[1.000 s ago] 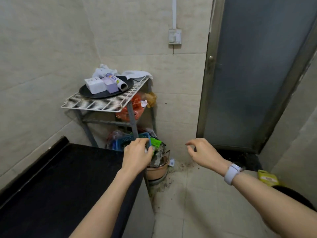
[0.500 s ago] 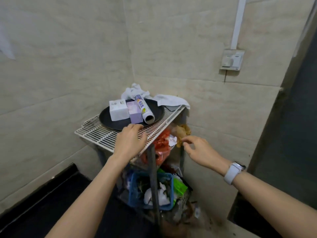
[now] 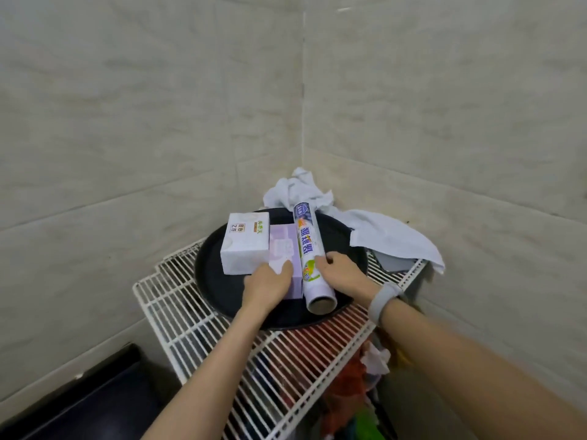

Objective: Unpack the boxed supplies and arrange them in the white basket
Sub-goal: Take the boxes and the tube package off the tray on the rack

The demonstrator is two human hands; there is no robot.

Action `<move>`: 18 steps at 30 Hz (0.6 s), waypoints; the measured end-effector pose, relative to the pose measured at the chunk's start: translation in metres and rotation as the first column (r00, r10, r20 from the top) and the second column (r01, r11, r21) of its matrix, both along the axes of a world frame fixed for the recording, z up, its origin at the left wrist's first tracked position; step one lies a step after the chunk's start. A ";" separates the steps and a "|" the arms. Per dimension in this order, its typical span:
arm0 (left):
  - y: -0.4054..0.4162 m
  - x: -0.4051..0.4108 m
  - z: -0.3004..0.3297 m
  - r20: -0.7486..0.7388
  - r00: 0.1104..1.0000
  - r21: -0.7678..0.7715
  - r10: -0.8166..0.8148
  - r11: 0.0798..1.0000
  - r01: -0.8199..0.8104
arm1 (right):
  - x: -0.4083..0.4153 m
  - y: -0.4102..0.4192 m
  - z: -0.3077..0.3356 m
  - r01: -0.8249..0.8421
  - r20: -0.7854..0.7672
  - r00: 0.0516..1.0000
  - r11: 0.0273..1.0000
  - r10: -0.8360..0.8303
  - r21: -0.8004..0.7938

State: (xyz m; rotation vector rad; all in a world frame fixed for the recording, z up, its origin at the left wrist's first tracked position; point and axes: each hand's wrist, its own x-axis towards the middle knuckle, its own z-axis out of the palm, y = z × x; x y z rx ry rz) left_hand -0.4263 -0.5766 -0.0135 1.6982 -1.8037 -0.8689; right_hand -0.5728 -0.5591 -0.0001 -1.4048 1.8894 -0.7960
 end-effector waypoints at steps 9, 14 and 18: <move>0.014 -0.010 0.012 -0.395 0.916 -0.084 0.068 0.990 -0.110 | -0.002 -0.007 -0.008 0.001 0.330 0.942 0.986 0.054 -0.165; 0.031 -0.011 0.037 -0.562 0.827 -0.276 0.000 0.943 -0.187 | -0.008 0.012 0.020 -0.035 0.455 0.858 0.911 0.238 -0.411; 0.056 0.021 0.052 -0.704 0.704 -0.343 0.091 0.824 -0.450 | 0.008 0.028 0.041 -0.183 0.369 0.815 0.803 0.447 -0.567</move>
